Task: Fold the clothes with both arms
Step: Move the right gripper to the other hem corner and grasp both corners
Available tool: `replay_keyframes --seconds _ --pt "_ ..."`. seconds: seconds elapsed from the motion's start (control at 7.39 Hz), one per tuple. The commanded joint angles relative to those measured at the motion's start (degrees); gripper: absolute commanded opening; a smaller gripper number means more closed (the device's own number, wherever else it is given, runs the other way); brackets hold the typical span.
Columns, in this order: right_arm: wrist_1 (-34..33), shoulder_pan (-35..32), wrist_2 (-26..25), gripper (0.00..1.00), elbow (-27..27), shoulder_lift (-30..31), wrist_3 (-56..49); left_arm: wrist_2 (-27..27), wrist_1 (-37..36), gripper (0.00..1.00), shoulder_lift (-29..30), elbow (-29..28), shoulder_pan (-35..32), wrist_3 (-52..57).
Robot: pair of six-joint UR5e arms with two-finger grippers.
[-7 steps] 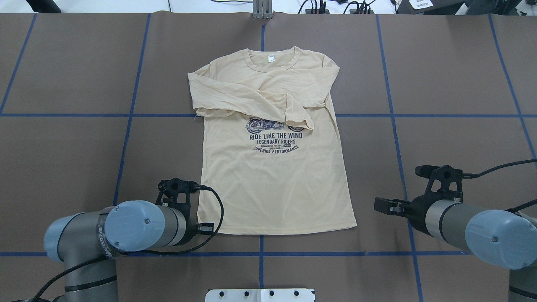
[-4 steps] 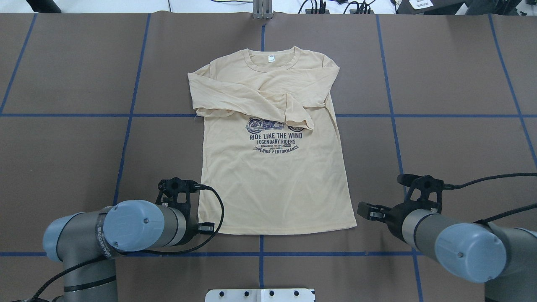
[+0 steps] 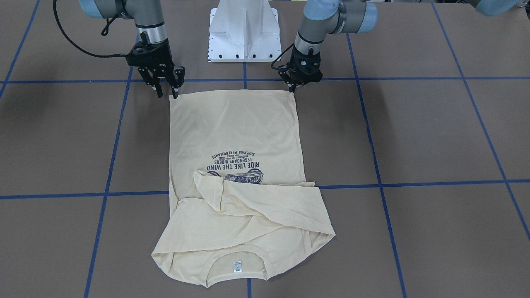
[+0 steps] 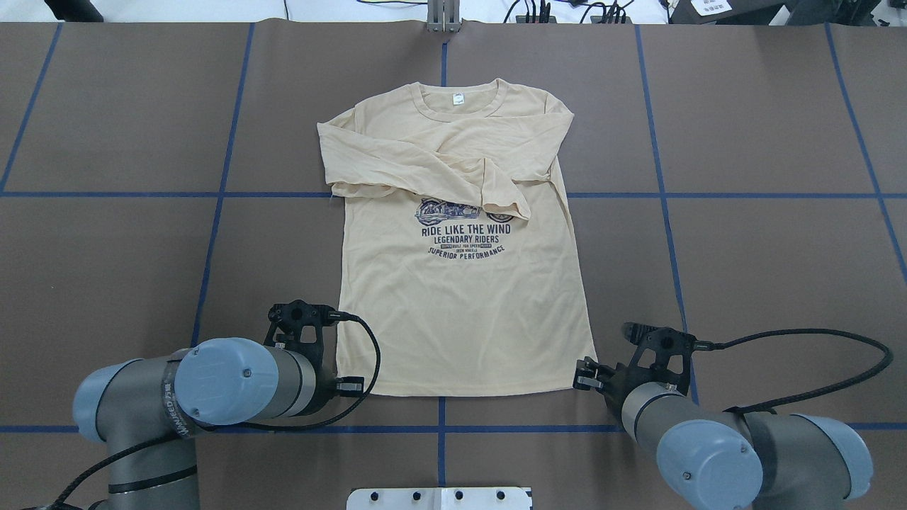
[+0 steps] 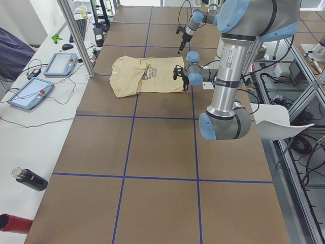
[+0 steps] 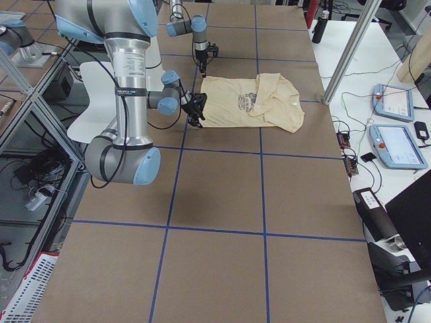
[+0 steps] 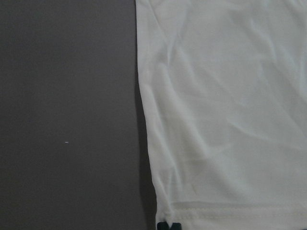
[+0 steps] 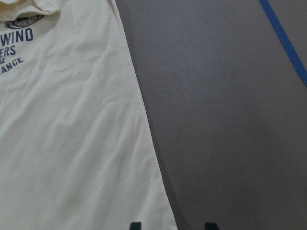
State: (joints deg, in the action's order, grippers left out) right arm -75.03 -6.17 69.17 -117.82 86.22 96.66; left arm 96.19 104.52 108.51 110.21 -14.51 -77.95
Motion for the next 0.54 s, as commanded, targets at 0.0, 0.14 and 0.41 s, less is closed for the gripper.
replay_keyframes --seconds 0.0,0.14,0.41 --pt "-0.03 1.33 -0.79 0.37 2.06 -2.1 0.02 0.05 -0.02 0.0 -0.05 0.01 0.0 -0.1" --pt "-0.12 1.43 -0.96 0.37 2.25 -2.03 0.02 0.05 0.07 0.0 -0.05 0.01 0.0 -0.1" --pt "-0.38 1.43 -1.31 0.37 2.25 -1.41 -0.25 0.05 0.07 0.0 -0.05 0.01 0.09 -0.19"
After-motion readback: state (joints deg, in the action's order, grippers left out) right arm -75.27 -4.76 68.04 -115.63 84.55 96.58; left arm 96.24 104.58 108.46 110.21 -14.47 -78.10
